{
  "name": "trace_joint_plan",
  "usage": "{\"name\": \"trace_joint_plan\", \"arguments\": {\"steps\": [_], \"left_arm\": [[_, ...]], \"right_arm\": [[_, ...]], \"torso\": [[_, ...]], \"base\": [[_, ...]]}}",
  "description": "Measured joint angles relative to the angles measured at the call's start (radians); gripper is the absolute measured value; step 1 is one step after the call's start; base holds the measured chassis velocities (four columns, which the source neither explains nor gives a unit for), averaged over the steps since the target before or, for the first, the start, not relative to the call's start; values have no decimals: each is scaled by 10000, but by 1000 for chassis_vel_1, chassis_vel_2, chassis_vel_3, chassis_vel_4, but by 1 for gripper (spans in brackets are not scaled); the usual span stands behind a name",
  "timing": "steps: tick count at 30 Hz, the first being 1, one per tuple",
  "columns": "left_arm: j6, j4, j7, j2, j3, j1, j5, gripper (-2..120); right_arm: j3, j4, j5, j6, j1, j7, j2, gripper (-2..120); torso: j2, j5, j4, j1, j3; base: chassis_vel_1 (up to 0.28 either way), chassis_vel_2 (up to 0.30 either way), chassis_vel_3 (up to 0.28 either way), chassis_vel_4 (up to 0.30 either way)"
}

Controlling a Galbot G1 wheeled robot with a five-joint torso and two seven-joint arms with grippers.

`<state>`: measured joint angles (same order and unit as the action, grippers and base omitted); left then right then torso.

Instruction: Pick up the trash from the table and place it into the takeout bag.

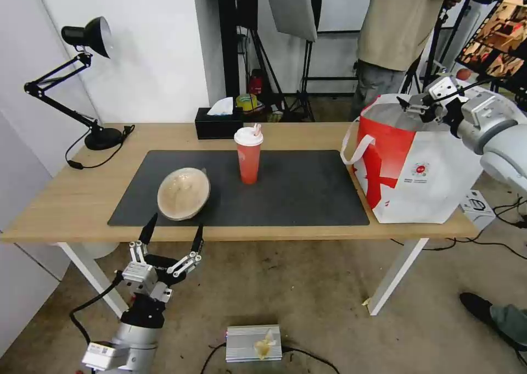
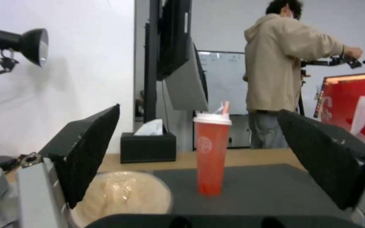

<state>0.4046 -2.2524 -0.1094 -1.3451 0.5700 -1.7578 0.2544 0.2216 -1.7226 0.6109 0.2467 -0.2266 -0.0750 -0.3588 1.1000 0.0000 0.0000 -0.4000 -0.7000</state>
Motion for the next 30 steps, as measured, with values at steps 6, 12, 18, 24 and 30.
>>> {"name": "trace_joint_plan", "arguments": {"steps": [6,12,18,24,30], "left_arm": [[-13,-98,15,98,88,-31,171,100],[-26,-114,23,113,83,17,215,100],[-38,-123,31,94,66,110,243,100],[-52,-124,36,98,37,238,266,100],[-63,-79,40,-74,7,305,246,100]], "right_arm": [[-160,-560,705,-297,-168,-921,-52,94],[-362,-1146,1067,-862,-598,-1751,-25,107],[-608,-1876,1403,-1789,-1115,-2669,39,113],[-1243,-2605,1625,-2609,-2009,-3265,-26,111],[-2637,-3239,1567,-3139,-3666,-3303,-199,104]], "torso": [[0,-1,1,0,0],[0,0,0,0,0],[0,-1,0,0,0],[0,0,-1,0,0],[0,2,-1,0,0]], "base": [[0,0,0,0],[0,0,0,0],[0,0,0,0],[0,0,0,0],[0,0,0,0]]}}
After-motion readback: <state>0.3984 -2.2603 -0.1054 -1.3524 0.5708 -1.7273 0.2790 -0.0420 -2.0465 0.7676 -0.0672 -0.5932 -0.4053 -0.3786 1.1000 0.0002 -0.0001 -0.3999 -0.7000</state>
